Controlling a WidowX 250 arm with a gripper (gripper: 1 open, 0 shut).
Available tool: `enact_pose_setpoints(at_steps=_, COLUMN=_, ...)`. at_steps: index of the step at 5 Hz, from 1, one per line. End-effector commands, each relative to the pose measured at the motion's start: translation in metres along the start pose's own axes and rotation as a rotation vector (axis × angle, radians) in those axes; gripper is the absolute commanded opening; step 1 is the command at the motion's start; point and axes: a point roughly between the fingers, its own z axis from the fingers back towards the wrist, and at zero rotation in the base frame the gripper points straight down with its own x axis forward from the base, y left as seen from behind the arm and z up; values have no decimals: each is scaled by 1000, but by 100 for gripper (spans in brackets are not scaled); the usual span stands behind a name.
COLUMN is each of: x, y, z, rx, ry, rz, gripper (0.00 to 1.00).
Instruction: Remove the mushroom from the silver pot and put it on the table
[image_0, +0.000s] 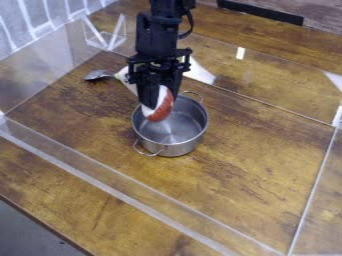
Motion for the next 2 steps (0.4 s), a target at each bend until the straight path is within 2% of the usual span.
enact_pose_setpoints(at_steps=1, x=12, y=10, z=34, rx=-89, ry=-40, rz=-6, gripper=0)
enact_pose_setpoints(at_steps=2, x=16, y=16, z=31, rx=-84, ry=-46, rz=-29, gripper=0)
